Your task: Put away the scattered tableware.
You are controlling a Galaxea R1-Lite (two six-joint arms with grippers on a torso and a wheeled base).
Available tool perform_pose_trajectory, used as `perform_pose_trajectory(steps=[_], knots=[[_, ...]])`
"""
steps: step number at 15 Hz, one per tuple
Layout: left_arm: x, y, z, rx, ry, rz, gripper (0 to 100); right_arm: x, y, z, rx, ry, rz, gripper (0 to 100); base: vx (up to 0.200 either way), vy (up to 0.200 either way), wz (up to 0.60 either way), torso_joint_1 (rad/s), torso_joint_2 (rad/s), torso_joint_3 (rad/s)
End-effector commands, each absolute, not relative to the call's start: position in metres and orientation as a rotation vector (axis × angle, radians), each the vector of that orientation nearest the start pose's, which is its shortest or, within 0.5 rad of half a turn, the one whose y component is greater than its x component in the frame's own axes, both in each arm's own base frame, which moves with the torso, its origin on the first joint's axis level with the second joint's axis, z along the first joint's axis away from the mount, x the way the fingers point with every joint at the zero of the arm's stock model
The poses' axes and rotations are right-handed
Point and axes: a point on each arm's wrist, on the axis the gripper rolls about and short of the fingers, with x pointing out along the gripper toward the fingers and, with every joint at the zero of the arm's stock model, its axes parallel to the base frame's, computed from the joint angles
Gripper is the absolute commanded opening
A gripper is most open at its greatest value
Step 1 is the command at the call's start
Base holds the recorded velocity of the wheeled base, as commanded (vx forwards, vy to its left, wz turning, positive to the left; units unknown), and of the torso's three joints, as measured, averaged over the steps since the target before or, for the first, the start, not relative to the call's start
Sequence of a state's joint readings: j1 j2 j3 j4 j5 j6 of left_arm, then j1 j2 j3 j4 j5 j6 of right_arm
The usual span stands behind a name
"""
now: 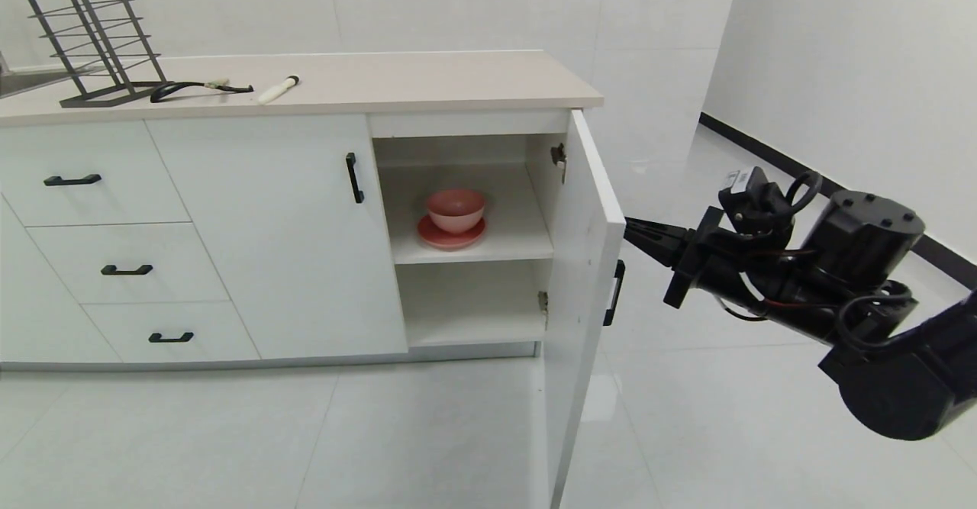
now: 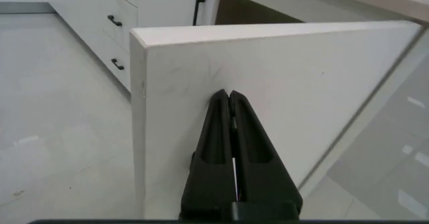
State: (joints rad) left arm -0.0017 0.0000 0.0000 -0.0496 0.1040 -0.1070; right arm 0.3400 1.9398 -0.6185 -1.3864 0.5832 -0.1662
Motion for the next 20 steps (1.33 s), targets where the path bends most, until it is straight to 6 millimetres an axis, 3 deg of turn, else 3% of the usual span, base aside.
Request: perform_pose_trajectory(steps=[1, 3, 9, 20], knots=[[-0.023, 0.002, 0.081, -0.11, -0.056, 0.1, 100, 0.315, 0.133, 0.129, -0.159, -0.148, 0.926, 0, 0.0, 0.0, 0.0, 0.0, 0.0, 0.0], [-0.023, 0.002, 0.081, -0.111, -0.056, 0.1, 100, 0.328, 0.145, 0.125, -0.16, -0.167, 0.943, 0, 0.0, 0.0, 0.0, 0.0, 0.0, 0.0], [-0.023, 0.002, 0.081, -0.113, -0.056, 0.101, 100, 0.341, 0.173, 0.117, -0.139, -0.18, 0.99, 0, 0.0, 0.0, 0.0, 0.0, 0.0, 0.0], [-0.023, 0.002, 0.081, -0.113, -0.056, 0.101, 100, 0.374, 0.201, 0.091, -0.124, -0.209, 0.986, 0, 0.0, 0.0, 0.0, 0.0, 0.0, 0.0]])
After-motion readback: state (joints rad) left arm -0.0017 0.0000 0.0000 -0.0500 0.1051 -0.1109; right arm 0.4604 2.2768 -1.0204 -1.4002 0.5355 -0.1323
